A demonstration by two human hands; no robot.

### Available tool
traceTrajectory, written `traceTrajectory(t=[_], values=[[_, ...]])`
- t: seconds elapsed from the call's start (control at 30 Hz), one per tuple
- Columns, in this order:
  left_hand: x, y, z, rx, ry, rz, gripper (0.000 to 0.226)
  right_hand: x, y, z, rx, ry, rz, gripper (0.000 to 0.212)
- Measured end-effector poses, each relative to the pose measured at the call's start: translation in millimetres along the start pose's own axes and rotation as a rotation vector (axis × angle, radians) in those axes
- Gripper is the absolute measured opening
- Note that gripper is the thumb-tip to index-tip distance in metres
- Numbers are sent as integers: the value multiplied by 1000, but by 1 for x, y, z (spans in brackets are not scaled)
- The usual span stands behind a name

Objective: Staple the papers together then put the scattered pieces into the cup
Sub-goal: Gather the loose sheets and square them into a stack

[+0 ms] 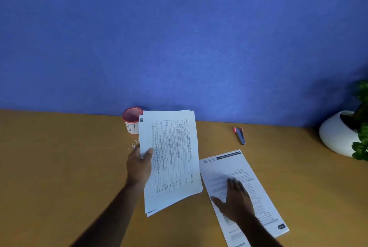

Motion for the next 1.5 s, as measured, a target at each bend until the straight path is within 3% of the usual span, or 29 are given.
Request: traceTrajectory(t=[0.27,0.47,0.73,0.83,0.93,1.03,1.1,1.17,1.23,1.33,1.5], values=[[-5,-1,0,-6,-31,34,10,8,-8,-4,-23,-55,-38,99],[0,0,-2,-5,-34,12,17,8,-11,-8,-41,-66,-61,100],[-2,-4,-3,-8,-19,18,21,13,-12,-24,-55,-75,-24,69],[-1,-3,-5,-14,-12,26,17,16,-12,-31,-129,-59,-28,40],[1,-3,-6,-25,22,21,17,13,-9,-41,-258,105,5,31],[5,-3,-6,-32,59,21,37,11,-2,-53,-468,288,-59,14],[5,-4,-7,-15,23,58,70,14,2,-65,-579,400,-113,21],[5,-6,-4,45,55,116,87,20,3,-80,-651,528,-175,21],[5,-4,-1,106,130,175,76,28,3,-91,-661,684,-303,23],[-5,-8,5,150,125,184,40,37,3,-97,-569,939,-580,33],[-1,-4,7,331,-450,-209,20,49,0,-106,-336,1050,-779,21]])
Point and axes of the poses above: each hand's wrist, its own y-axis towards the middle knuckle, its own z-axis out of the palm, x = y × z, the point moved 2 cm from there along y, towards the middle knuckle, and after that the axes turned 5 degrees about z, right-handed, at the moved point
